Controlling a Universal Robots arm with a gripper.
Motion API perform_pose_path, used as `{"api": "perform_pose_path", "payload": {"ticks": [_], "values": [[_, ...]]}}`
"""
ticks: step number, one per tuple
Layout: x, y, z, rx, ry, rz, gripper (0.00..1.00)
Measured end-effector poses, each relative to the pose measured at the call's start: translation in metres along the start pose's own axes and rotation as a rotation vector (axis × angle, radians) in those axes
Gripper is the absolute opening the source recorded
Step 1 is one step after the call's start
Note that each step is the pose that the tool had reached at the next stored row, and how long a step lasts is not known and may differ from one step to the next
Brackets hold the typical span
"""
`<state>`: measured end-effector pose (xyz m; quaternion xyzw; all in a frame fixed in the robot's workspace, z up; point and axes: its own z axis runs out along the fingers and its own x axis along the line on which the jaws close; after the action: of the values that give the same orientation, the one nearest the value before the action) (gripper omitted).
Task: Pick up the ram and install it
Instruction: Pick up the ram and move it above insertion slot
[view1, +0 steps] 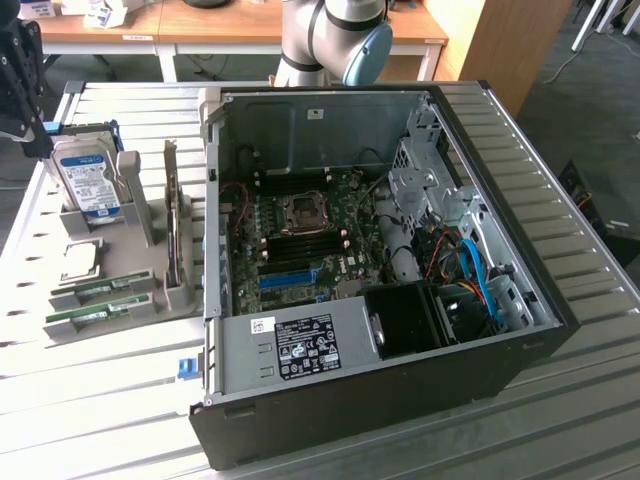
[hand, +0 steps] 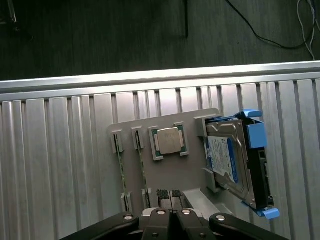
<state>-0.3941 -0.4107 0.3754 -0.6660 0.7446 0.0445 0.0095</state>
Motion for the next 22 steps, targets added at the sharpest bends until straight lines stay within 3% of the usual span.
{"api": "perform_pose_path", "payload": {"ticks": [3, 16, 22], "values": [[0.0000, 0.0001, -0.0001, -0.0008, 0.0005, -0.009, 0.11], [0.0001, 0.0000, 0.0007, -0.0177, 0.0128, -0.238, 0.11], [0.0001, 0.0000, 0.0007, -0.0181, 0.0132, -0.244, 0.11]]}}
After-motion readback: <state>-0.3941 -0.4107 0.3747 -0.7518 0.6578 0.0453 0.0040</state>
